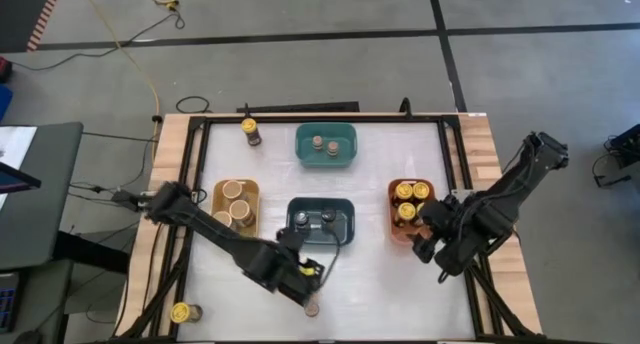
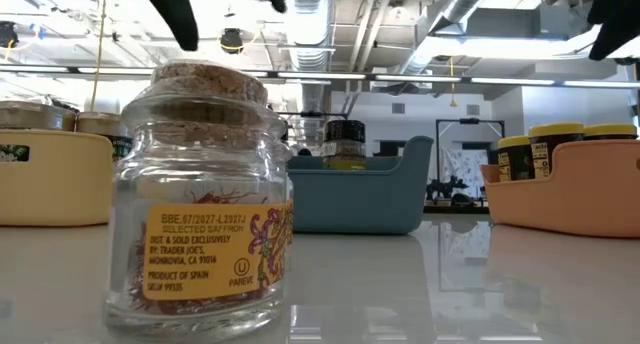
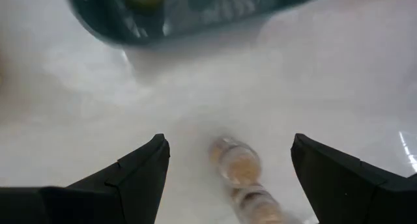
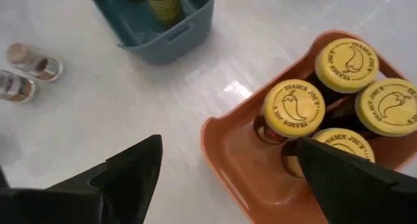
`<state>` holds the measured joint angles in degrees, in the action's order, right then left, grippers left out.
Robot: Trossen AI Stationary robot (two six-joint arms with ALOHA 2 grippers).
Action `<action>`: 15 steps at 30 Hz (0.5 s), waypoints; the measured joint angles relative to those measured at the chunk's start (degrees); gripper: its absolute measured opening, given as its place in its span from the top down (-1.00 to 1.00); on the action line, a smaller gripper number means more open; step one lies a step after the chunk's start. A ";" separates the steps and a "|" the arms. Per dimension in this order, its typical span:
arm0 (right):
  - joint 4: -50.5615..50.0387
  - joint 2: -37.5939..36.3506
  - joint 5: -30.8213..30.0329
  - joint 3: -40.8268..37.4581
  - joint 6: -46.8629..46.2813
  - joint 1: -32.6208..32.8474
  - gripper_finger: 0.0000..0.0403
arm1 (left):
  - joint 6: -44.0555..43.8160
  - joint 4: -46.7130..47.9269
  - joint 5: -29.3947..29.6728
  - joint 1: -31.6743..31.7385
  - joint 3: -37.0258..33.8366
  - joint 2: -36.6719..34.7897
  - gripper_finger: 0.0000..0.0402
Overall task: Sort spices by type
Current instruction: Put the brown seasoning bottle into the green bin
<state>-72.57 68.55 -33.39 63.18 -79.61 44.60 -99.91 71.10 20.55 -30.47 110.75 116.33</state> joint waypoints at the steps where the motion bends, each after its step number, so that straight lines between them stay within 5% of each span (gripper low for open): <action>1: 0.17 -0.23 0.02 0.00 0.40 0.00 -0.89 | -1.01 0.23 -0.74 0.01 1.43 1.49 -0.54; 15: 1.12 -0.34 0.04 0.00 3.81 0.04 -0.89 | -10.17 -4.48 -9.81 -0.09 5.21 11.46 -0.54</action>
<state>-71.45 68.20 -33.35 63.18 -75.81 44.64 -110.08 66.62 10.74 -30.57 115.96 127.80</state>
